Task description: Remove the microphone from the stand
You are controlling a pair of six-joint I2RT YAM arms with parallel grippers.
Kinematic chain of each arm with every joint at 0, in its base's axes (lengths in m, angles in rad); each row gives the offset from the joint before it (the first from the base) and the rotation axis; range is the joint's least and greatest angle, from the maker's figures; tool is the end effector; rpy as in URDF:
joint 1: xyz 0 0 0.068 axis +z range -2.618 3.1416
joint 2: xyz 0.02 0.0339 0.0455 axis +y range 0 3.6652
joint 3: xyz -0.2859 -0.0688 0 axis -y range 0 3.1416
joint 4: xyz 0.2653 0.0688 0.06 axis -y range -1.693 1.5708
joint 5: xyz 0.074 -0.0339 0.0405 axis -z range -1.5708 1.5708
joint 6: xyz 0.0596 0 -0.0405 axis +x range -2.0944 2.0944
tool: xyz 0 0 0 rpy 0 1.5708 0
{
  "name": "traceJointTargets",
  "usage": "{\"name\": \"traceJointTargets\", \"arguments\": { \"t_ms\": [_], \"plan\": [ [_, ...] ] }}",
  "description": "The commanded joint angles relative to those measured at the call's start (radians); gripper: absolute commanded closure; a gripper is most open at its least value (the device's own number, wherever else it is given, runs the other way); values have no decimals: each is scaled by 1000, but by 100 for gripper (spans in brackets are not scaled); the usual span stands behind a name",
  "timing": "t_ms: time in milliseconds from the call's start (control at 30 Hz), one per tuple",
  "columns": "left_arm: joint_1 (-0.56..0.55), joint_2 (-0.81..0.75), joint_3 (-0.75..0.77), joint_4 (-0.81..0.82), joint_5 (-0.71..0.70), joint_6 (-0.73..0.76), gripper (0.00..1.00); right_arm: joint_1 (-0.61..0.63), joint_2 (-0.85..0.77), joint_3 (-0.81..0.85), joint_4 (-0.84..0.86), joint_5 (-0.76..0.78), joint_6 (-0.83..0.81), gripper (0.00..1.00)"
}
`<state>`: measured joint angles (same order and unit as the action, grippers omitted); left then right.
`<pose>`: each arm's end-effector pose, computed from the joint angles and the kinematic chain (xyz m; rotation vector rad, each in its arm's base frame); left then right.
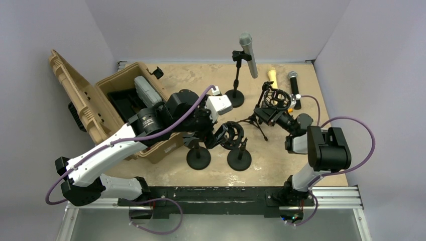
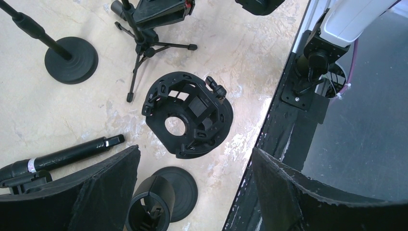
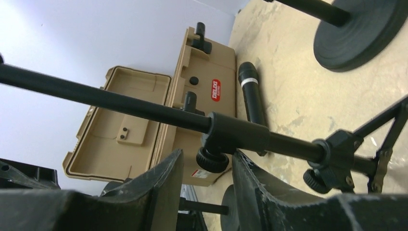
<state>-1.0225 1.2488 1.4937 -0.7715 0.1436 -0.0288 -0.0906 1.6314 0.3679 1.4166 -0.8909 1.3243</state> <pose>0.1425 -0.2497 0.4404 1.1225 1.8803 -0.7678 0.2879 0.0204 0.1812 0.3375 1.6699 1.5838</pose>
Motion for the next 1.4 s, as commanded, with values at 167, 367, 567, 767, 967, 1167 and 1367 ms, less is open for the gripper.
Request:
{"name": "traceJointTargets", "arguments": {
  "t_ms": [167,367,567,767,967,1167,1367],
  "plan": [
    [-4,-14,3,23,-4,24,16,2,58,8,37,56,-51,73],
    [-4,-15,4,24,-2,24,16,2,82,1,38,61,-72,89],
    [-4,-15,5,22,-2,24,16,2,-23,89,-430,224,-378,100],
    [-4,-14,5,23,4,24,16,29,-103,197,-797,469,-674,100],
    [-4,-3,3,22,1,24,16,165,-85,212,-872,594,-741,100],
    [-4,2,3,21,-3,24,16,200,-125,223,-952,720,-773,100],
    [-4,0,6,20,1,24,16,200,-166,206,-869,544,-767,100]
  ]
}}
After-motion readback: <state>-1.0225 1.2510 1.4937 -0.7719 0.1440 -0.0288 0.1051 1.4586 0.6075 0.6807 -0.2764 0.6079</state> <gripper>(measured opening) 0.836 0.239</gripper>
